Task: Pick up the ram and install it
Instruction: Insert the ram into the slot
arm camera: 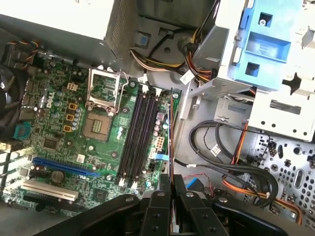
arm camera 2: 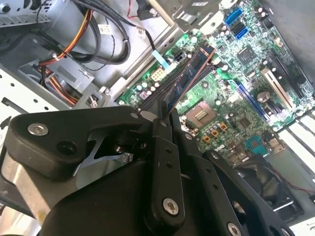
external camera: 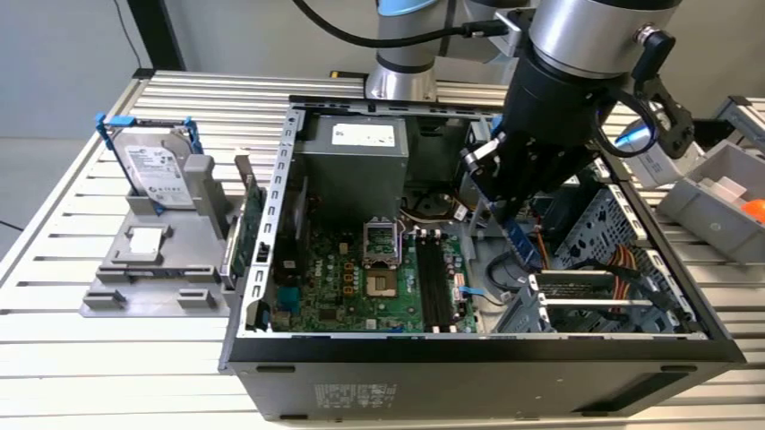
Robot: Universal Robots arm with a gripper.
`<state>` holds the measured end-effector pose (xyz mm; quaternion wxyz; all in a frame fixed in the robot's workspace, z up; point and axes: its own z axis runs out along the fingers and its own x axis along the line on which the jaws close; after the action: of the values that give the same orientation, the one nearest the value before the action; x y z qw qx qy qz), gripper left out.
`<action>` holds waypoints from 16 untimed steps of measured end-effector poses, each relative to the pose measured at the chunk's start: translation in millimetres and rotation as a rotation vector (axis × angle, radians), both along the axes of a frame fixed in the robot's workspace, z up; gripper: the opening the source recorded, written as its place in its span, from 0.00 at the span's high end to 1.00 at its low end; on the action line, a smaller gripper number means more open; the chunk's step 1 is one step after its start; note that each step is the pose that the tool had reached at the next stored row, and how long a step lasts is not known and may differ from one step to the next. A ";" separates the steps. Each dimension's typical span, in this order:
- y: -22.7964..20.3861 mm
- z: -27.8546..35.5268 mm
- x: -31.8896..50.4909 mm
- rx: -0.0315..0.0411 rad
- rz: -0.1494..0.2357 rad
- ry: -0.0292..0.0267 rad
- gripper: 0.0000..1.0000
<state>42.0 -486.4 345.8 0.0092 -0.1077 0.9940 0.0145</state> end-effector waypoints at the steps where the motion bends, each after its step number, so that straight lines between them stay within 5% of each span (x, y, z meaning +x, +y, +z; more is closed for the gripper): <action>1: 0.9 -0.4 -0.1 0.0001 -0.001 -0.0001 1.00; 16: 15.2 -8.1 -0.4 -0.0001 -0.020 -0.0001 1.00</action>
<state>41.5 -471.3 337.7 0.0094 -0.0976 0.9951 0.0144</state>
